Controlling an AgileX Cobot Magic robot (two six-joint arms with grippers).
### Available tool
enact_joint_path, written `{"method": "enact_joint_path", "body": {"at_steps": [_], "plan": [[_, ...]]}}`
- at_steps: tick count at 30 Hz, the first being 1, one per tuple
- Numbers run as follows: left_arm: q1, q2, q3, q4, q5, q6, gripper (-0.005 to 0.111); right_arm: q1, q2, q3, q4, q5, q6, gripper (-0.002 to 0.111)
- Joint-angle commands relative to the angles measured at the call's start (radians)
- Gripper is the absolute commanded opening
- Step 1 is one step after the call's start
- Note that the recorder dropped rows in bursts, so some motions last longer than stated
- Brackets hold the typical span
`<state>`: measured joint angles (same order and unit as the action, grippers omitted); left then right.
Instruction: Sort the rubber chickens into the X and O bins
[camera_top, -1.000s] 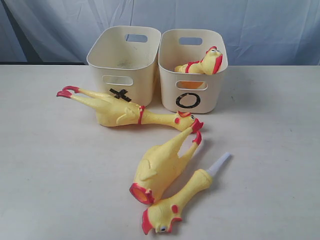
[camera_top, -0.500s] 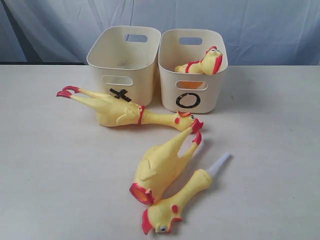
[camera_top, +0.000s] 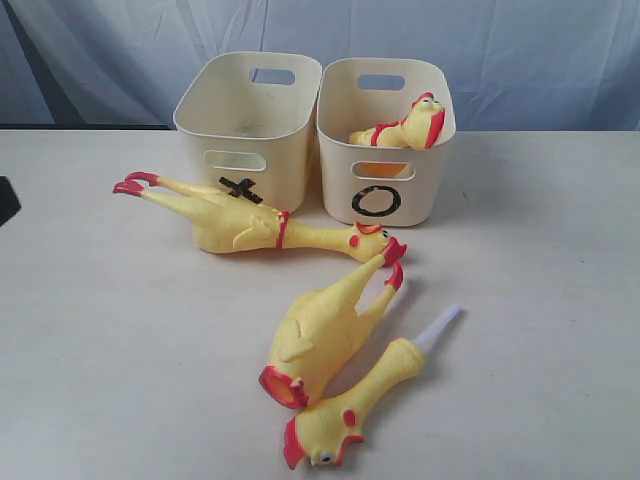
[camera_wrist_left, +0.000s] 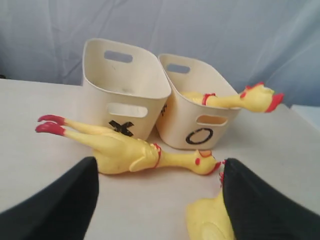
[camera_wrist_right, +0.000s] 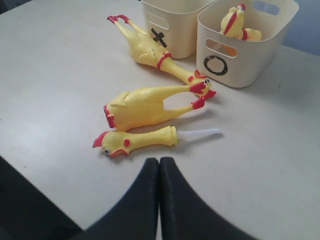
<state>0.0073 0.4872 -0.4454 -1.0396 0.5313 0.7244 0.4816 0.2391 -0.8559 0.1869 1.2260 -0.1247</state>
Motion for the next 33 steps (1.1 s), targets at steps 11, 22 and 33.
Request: {"method": "enact_joint_path", "body": {"at_steps": [11,22,33], "plan": [[-0.011,0.514,-0.242,-0.051,0.24,0.199,0.067,-0.003,-0.005,0.024,0.003,-0.013,0.012,-0.001],[-0.193,0.793,-0.367,0.01,0.199,0.203,0.067,-0.003,-0.005,0.024,0.001,-0.028,0.012,-0.001],[-0.407,1.073,-0.48,0.077,0.065,0.201,0.067,-0.003,-0.005,0.024,0.004,-0.028,0.024,-0.001]]}}
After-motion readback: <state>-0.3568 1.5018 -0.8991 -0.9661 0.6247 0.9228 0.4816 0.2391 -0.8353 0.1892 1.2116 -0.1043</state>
